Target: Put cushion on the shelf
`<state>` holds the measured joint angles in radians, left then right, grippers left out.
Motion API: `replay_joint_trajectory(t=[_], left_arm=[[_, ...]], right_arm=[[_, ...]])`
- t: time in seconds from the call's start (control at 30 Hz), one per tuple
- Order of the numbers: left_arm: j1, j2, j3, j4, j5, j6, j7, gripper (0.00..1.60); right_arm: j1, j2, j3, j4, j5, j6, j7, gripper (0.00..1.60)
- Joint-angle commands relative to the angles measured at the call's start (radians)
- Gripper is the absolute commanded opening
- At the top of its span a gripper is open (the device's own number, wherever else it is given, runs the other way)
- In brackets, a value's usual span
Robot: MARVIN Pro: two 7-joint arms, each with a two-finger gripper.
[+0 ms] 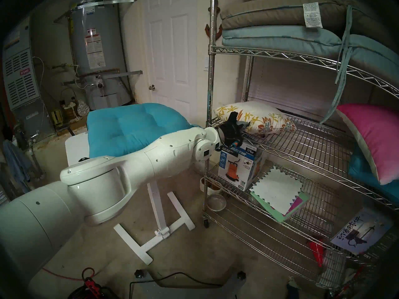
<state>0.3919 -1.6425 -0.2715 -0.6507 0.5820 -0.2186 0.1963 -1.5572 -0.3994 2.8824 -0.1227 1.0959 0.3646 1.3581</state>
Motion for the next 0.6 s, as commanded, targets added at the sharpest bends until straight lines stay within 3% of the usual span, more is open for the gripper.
replay_joint_trajectory(t=[0.0, 0.57], left_arm=[[-0.042, -0.076, -0.017, 0.043, -0.003, -0.001, 0.021, 0.0], [-0.054, -0.173, -0.036, 0.165, -0.007, -0.012, 0.048, 0.0]], right_arm=[[-0.006, -0.02, -0.003, 0.011, 0.0, 0.003, -0.002, 1.6], [-0.006, -0.02, -0.003, 0.011, 0.0, 0.003, -0.002, 1.6]])
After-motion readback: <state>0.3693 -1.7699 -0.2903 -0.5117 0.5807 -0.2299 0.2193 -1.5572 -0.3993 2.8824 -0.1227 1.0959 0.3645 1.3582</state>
